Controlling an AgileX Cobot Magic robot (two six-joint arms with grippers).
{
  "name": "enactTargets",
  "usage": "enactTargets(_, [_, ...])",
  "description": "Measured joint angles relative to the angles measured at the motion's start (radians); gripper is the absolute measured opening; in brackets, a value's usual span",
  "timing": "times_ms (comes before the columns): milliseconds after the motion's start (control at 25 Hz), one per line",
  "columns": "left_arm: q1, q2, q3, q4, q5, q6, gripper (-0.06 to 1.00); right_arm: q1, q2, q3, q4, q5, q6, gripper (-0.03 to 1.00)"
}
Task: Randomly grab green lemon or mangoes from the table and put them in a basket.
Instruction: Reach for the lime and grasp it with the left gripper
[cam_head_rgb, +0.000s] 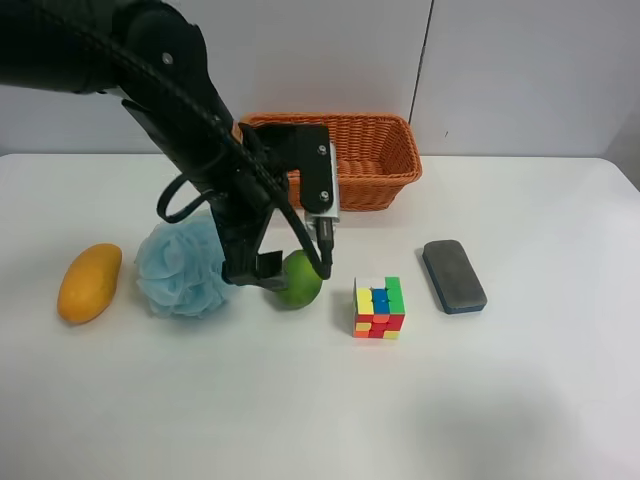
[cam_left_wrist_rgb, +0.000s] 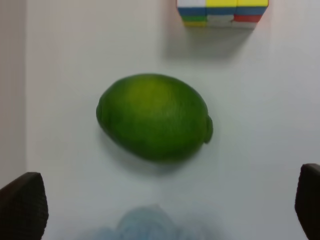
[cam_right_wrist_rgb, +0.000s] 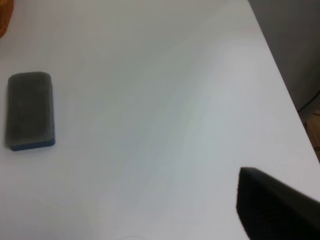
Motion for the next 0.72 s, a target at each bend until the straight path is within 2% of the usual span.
enactTargets(440, [-0.001, 0.154, -0.002, 0.0, -0.175, 0.032, 0.99, 0.0, 0.0, 0.0, 0.0, 0.0, 0.0, 0.99])
enactTargets(720, [0.0, 0.221, -0.002, -0.005, -0.217, 0.056, 0.99, 0.0, 0.0, 0.0, 0.0, 0.0, 0.0, 0.99])
